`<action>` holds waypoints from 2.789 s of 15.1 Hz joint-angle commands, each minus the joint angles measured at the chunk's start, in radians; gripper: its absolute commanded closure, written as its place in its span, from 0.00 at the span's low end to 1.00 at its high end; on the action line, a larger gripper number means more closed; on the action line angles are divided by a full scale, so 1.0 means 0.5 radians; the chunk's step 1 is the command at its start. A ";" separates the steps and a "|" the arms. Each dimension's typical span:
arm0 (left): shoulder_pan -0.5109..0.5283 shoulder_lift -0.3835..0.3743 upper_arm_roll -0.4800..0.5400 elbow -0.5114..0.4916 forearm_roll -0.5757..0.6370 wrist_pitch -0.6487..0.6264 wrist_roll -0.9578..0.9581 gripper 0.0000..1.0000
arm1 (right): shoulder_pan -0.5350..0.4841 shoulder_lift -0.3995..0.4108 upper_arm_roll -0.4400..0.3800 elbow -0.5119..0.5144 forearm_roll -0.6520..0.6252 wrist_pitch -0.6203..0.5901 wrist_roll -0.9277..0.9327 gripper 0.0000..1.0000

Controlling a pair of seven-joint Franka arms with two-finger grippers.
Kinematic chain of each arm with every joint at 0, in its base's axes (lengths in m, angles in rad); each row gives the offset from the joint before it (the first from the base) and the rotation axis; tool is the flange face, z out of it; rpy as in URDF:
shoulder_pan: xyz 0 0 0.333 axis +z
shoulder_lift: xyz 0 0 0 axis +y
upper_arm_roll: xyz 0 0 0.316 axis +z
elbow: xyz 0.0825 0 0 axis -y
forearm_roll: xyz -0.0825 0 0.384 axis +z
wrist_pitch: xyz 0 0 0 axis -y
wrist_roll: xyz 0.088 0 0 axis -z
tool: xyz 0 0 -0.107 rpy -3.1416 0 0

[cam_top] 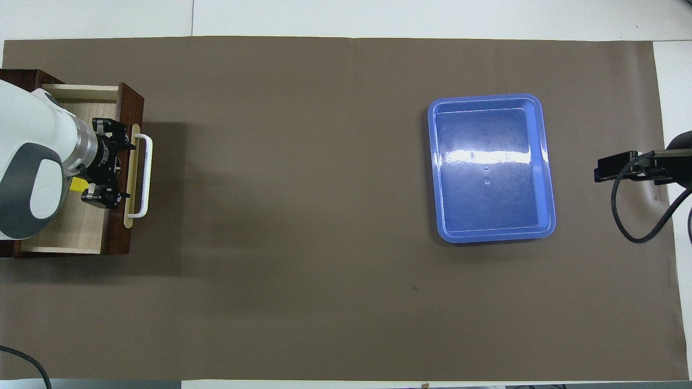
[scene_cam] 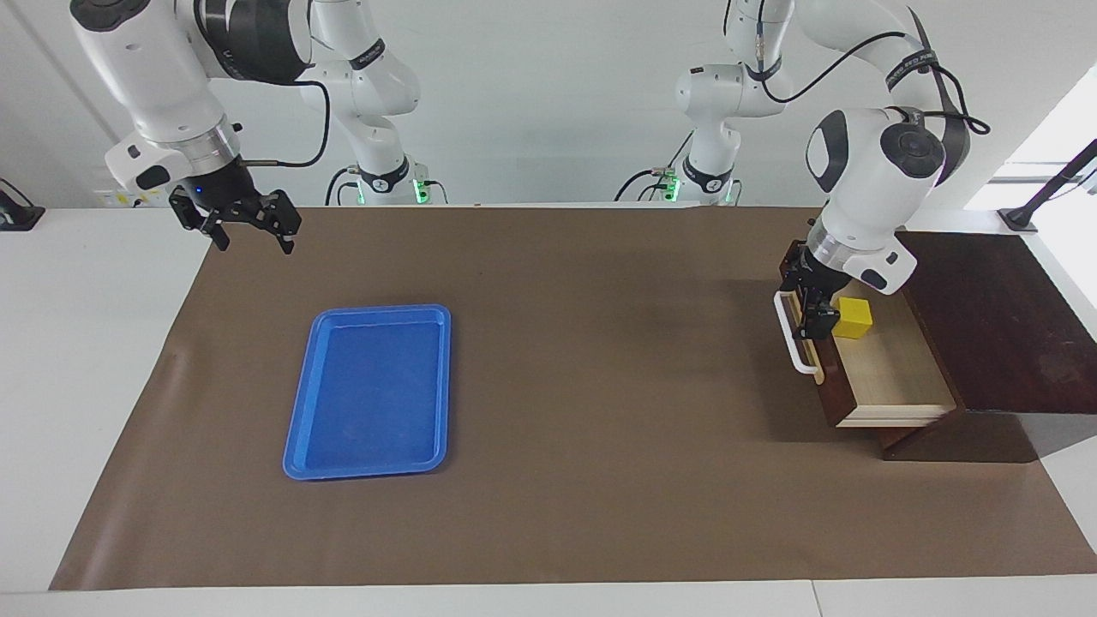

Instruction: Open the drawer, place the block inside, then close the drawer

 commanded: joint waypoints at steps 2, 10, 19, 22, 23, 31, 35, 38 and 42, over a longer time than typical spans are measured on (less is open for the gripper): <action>0.106 -0.052 0.005 -0.055 0.107 0.094 0.034 0.00 | -0.024 0.009 0.014 -0.002 0.043 0.007 0.016 0.00; 0.379 -0.040 0.005 -0.030 0.184 0.100 0.132 0.00 | -0.030 0.086 0.017 0.158 0.037 -0.196 0.019 0.00; 0.468 -0.052 -0.007 0.095 0.184 0.030 0.512 0.00 | -0.027 0.117 0.023 0.213 -0.027 -0.187 0.022 0.00; 0.376 -0.071 -0.025 0.190 0.165 -0.154 0.882 0.00 | -0.027 0.114 0.023 0.213 -0.027 -0.181 0.028 0.00; 0.367 -0.107 -0.029 0.191 0.159 -0.230 1.044 0.00 | -0.027 0.114 0.023 0.210 -0.027 -0.181 0.019 0.00; 0.250 -0.221 -0.041 0.335 -0.089 -0.780 2.166 0.00 | -0.027 0.086 0.023 0.188 -0.030 -0.196 -0.049 0.00; 0.247 -0.209 -0.044 0.371 -0.126 -0.835 2.441 0.00 | -0.055 0.086 0.020 0.185 -0.030 -0.199 -0.052 0.00; 0.250 -0.191 -0.032 0.442 -0.191 -0.881 2.684 0.00 | -0.052 0.086 0.023 0.185 -0.030 -0.190 -0.055 0.00; 0.247 -0.191 -0.035 0.442 -0.185 -0.878 2.813 0.00 | -0.049 0.086 0.023 0.185 -0.030 -0.190 -0.058 0.00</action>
